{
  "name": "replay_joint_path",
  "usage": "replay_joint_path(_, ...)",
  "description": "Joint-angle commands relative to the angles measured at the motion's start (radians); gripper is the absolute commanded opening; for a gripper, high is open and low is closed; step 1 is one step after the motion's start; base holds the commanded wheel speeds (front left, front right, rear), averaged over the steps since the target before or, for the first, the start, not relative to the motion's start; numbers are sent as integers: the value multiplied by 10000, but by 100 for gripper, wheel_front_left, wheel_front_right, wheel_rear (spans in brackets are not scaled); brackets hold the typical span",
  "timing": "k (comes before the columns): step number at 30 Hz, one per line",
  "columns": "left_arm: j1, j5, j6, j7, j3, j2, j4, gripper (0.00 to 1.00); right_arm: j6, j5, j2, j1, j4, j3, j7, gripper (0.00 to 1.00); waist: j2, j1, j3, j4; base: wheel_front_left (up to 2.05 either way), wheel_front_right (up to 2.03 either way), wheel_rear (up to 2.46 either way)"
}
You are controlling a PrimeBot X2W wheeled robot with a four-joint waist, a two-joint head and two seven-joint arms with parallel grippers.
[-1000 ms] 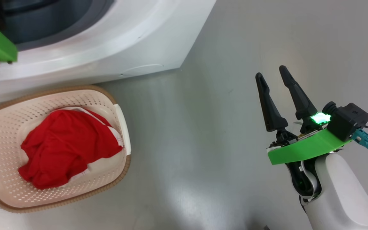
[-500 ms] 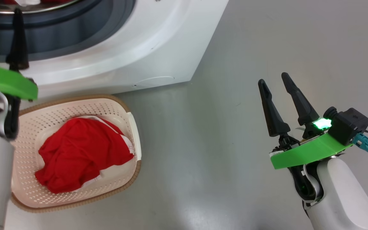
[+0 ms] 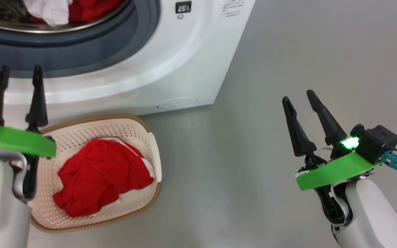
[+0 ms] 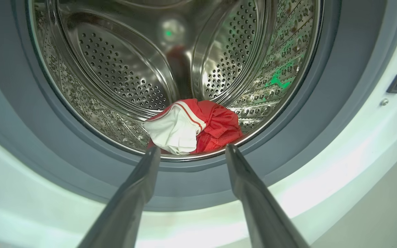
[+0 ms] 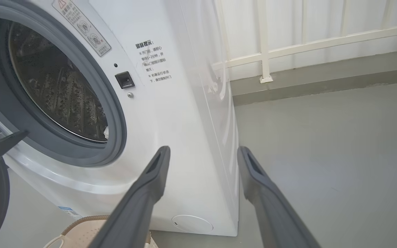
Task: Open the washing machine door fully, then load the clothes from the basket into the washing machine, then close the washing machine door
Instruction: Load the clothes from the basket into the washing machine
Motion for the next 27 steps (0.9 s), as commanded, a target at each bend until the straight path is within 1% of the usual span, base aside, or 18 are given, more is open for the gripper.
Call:
replay_joint_path(1, 201, 116, 72, -81, 371, 352, -355, 100, 16, 172, -32, 231, -179, 219, -48, 100, 0, 0, -275, 145, 0, 0, 0)
replay_joint_path(10, 1684, 216, 209, -82, 643, 103, -1263, 100, 16, 296, -249, 508, -14, 337, -48, 100, 0, 0, -1079, 382, 0, 0, 0)
replay_joint_path(17, 2878, 261, 369, -82, 875, -213, -2018, 100, 16, 387, -421, 794, 76, 400, -48, 100, 0, 0, -1663, 528, 0, 0, 0)
replay_joint_path(27, 4064, 270, 562, -82, 1062, -539, -2760, 100, 16, 509, -587, 1145, 175, 533, -48, 100, 0, 0, -2410, 700, 0, 0, 0)
